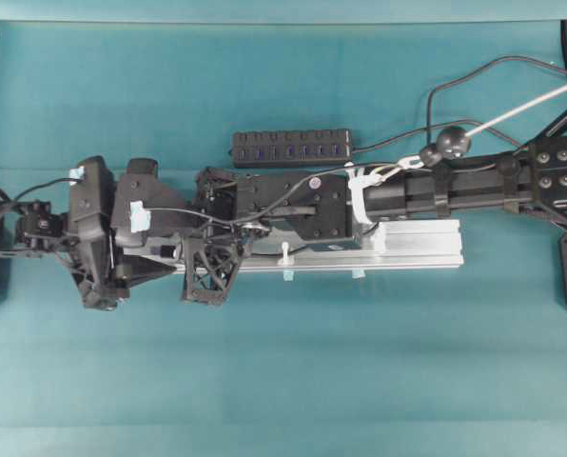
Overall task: Pass the USB cable through three rings with both arms.
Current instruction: 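Push the plug through the leftmost ring and close the left gripper on it, then open the right gripper and pull the plug left with the left gripper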
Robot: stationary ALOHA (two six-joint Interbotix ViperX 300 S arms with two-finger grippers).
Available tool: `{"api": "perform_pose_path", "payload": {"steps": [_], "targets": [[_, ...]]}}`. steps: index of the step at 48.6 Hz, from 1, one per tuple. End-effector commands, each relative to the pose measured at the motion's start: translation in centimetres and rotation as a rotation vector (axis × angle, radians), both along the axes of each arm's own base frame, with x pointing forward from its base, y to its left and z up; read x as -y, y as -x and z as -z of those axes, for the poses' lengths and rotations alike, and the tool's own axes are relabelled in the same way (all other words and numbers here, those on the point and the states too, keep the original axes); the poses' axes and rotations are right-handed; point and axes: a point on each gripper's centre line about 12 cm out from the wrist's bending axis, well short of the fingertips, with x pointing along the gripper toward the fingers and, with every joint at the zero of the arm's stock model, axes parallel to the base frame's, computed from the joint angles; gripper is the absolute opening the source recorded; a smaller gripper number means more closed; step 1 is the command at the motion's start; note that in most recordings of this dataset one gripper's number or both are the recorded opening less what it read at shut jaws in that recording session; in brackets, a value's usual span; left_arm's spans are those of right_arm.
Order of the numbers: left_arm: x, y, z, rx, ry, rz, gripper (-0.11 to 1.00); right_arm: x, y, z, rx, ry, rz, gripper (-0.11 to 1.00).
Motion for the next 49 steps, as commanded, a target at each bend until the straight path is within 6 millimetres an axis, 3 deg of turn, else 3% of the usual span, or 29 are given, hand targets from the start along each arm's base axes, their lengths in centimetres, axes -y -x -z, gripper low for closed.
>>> {"api": "perform_pose_path", "payload": {"steps": [1, 9, 17, 37, 49], "targets": [[0.0, -0.6, -0.5, 0.024, -0.004, 0.005, 0.65, -0.1, -0.2, -1.6, 0.038, -0.006, 0.006, -0.08], [0.0, -0.5, -0.5, 0.024, -0.004, 0.005, 0.53, -0.2, -0.2, -1.6, 0.038, -0.006, 0.005, -0.08], [0.2, -0.4, -0.4, 0.022, -0.019, 0.020, 0.25, -0.2, -0.2, -1.7, 0.041, -0.009, 0.010, -0.08], [0.3, -0.4, -0.9, 0.035, -0.052, 0.045, 0.24, -0.5, -0.3, -1.9, 0.060, -0.005, -0.001, -0.08], [0.3, -0.2, -1.1, 0.041, -0.050, 0.043, 0.24, -0.6, 0.2, -3.0, 0.063, -0.002, -0.006, -0.05]]}}
